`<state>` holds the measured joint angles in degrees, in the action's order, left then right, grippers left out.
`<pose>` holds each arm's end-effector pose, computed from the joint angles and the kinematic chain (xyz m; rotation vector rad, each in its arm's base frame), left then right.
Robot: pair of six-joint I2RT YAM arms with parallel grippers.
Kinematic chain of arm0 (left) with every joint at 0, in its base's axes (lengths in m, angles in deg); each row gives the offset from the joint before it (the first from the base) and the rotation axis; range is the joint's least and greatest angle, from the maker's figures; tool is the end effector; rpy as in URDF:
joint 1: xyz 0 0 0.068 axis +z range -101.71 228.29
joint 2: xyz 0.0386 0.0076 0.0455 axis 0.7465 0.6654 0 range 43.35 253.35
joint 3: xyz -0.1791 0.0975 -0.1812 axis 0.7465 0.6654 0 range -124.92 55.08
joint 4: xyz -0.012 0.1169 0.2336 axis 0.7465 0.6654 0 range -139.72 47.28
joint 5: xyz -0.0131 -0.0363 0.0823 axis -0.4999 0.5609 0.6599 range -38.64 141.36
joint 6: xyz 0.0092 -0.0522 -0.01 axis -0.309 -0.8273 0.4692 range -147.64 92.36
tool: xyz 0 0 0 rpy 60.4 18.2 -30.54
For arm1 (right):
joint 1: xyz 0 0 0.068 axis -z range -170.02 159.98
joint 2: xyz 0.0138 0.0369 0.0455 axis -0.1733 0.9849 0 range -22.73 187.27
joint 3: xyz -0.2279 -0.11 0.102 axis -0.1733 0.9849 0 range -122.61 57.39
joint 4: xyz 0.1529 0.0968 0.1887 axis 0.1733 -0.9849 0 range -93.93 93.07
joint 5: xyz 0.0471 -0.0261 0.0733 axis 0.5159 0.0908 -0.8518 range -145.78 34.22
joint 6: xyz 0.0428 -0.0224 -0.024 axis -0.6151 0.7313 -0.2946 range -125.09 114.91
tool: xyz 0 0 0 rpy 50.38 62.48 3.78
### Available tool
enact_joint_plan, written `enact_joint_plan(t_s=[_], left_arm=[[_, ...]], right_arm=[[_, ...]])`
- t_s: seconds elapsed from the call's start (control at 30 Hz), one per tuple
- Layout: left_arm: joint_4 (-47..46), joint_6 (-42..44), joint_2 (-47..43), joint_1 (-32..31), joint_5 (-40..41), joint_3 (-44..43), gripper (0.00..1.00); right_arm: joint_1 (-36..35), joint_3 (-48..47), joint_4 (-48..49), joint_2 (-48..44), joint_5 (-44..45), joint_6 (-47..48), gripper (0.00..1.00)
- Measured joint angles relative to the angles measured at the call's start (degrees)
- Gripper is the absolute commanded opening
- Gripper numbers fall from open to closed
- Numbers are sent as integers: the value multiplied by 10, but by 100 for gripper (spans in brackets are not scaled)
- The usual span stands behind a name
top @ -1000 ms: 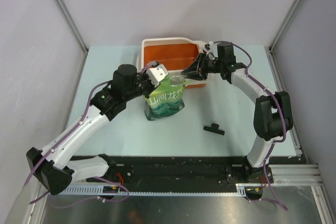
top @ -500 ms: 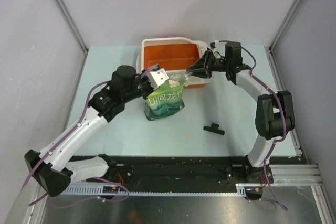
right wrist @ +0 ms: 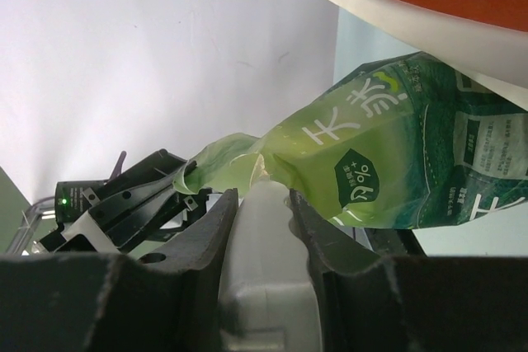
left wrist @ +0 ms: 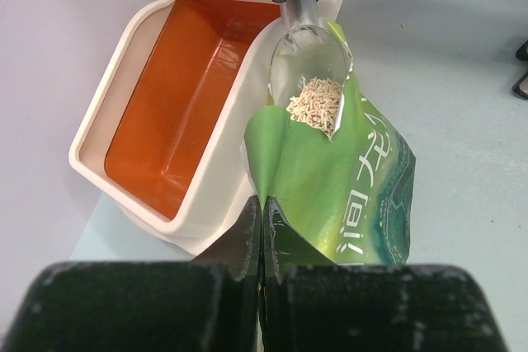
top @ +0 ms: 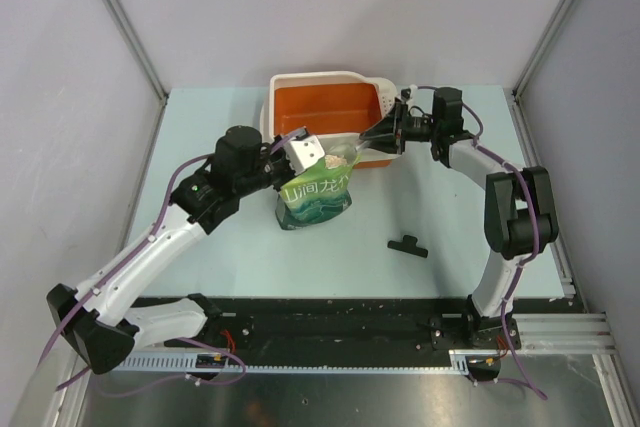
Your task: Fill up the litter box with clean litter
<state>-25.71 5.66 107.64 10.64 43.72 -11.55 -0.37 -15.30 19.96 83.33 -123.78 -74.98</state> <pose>0.1946 -0.1562 0.3809 1.2021 1.5350 -0.1802 0.4018 0.1070 0.2578 0.1169 2.2074 1.9685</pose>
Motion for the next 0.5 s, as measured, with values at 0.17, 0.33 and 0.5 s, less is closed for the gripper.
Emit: enact_joint_plan(t_s=[0.17, 0.33, 0.5], left_arm=[[-1, 1, 2, 0, 0, 0, 0], [-1, 1, 2, 0, -3, -1, 0], [-1, 1, 2, 0, -11, -1, 0]], right_arm=[[1, 0, -32, -10, 8, 16, 0], [2, -7, -78, -19, 16, 60, 0], [5, -12, -102, -24, 16, 85, 0]])
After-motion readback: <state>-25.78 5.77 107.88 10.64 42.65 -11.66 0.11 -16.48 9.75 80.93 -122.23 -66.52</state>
